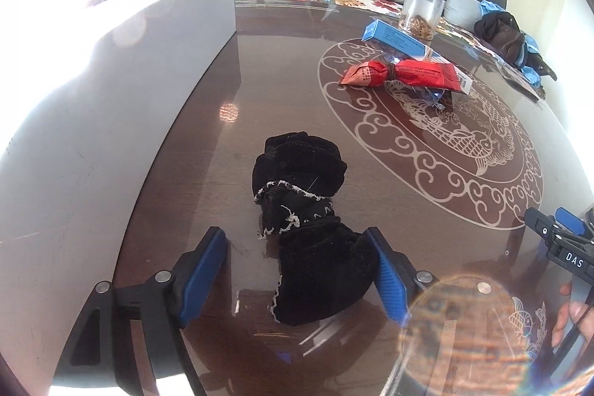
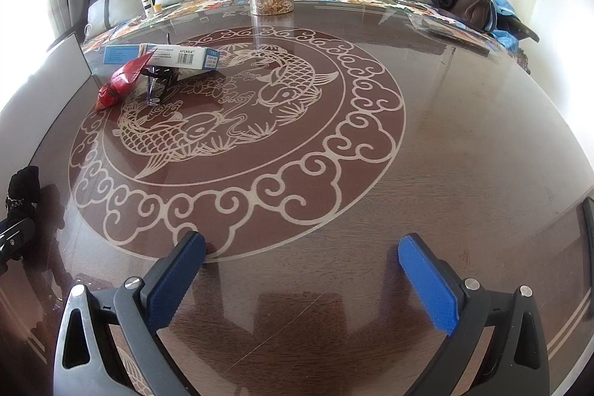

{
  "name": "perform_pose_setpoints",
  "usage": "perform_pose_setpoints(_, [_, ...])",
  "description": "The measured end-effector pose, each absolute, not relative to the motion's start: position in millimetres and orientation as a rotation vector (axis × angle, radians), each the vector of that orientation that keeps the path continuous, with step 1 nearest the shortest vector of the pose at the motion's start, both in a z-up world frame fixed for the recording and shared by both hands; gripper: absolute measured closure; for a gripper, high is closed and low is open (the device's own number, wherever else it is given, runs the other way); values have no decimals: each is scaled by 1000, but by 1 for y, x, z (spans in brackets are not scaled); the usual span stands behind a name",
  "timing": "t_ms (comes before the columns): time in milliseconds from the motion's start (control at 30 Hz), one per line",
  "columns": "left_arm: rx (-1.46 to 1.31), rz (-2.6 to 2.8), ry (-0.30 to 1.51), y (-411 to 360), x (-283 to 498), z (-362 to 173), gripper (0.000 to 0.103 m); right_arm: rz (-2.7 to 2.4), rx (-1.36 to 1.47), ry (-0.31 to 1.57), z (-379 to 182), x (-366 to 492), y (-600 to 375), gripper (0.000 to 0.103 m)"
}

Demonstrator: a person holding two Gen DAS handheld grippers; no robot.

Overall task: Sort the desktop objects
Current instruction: 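Lower the left tool onto the second black velvet pouch and grasp it, then grasp the red twine-tied snack packet with the right tool while the left tool holds the pouch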

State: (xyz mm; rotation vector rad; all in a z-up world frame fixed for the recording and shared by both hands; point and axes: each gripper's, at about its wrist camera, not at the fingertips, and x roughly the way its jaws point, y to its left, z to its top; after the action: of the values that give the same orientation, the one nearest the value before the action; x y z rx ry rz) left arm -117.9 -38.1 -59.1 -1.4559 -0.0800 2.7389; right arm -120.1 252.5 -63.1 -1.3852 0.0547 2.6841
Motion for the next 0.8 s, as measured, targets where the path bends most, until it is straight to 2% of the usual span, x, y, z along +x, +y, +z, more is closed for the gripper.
perform_pose_setpoints(100, [-1445,2746,-127,-43,-121,-59,29,2796,-1424,-55,-53,-125,232,2])
perform_pose_setpoints(233, [-1430,2758,-167,-52,-126,-58,41,3163,-1356,-477,-6,-152,156,2])
perform_pose_setpoints(333, [-1425,2747,-213,-58,-125,-57,41,3278,-1432,-711,15,-196,104,7])
perform_pose_setpoints(467, [-1422,2750,-209,-58,-125,-57,41,3119,-1753,-1014,-3,-262,57,31])
perform_pose_setpoints(533, [-1422,2753,-191,-56,-125,-58,41,3001,-1816,-1131,-18,-282,47,33])
perform_pose_setpoints(633, [-1419,2747,-192,-57,-126,-57,41,2885,-1931,-1153,-37,-297,45,39])
perform_pose_setpoints(667, [-1417,2744,-197,-57,-126,-57,42,2852,-1974,-1133,-42,-299,48,54])
perform_pose_setpoints(700, [-1414,2739,-201,-57,-126,-57,45,2826,-2004,-1107,-46,-299,52,80])
perform_pose_setpoints(733, [-1409,2730,-202,-56,-125,-57,52,2812,-2019,-1078,-48,-297,56,84])
perform_pose_setpoints(800, [-1405,2711,-172,-51,-124,-56,55,2866,-1994,-982,-46,-283,67,84])
